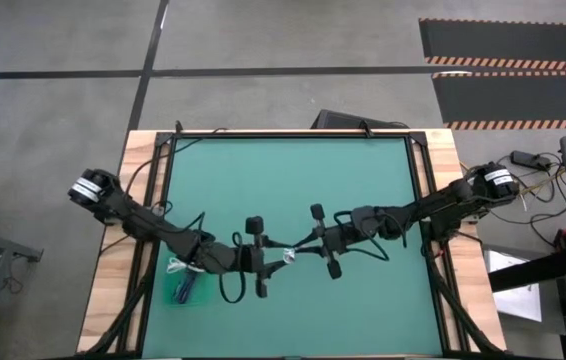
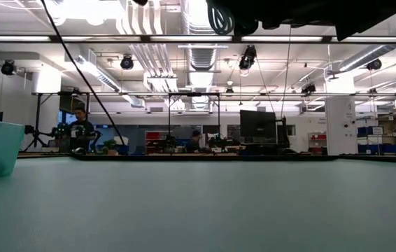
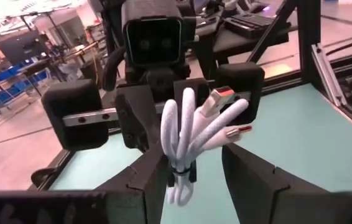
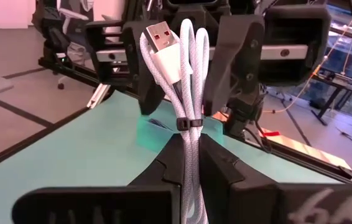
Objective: Pick and place USB-C Cables
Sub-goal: Put the white charger cable in the green bin
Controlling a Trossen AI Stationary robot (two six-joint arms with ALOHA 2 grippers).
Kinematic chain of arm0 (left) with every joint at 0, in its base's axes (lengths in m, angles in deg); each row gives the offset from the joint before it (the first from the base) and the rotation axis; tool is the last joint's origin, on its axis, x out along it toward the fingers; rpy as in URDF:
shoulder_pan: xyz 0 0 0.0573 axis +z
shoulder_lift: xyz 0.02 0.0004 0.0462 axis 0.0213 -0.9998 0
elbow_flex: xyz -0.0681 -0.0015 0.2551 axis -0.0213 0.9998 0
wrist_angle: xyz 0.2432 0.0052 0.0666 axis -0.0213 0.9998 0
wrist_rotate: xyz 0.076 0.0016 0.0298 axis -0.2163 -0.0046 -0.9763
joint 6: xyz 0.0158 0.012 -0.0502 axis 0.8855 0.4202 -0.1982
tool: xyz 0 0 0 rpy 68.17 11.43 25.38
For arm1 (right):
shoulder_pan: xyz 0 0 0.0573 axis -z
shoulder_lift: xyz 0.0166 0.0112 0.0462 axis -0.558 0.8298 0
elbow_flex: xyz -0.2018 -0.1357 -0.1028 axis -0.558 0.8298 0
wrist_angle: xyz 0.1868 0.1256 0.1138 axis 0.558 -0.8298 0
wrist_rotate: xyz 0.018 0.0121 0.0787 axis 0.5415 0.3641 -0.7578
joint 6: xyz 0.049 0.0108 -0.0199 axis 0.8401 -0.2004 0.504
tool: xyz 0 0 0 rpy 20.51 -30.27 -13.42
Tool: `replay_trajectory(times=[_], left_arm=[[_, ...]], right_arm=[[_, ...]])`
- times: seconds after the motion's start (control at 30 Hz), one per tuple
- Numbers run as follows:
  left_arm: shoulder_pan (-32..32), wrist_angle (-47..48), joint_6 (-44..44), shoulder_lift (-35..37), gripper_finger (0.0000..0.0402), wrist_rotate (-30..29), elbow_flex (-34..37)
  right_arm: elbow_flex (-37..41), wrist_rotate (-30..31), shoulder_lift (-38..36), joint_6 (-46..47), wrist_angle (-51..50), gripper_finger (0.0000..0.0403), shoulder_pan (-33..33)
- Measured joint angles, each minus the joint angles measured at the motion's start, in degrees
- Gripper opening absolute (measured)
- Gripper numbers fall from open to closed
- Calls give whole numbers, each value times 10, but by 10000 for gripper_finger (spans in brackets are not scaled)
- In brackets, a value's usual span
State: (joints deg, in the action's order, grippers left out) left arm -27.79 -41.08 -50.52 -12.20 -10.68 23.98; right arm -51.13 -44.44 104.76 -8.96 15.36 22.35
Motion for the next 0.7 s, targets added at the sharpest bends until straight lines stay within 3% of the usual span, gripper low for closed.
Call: replay_trajectory(times=[0.3, 0.7], left_arm=[[8, -64, 33, -14, 126, 26, 4], [9, -73, 44, -14, 29, 26, 5]], right_arm=[[0, 0, 0, 0, -3, 18, 0], [1, 0, 0, -7, -5, 26, 0]])
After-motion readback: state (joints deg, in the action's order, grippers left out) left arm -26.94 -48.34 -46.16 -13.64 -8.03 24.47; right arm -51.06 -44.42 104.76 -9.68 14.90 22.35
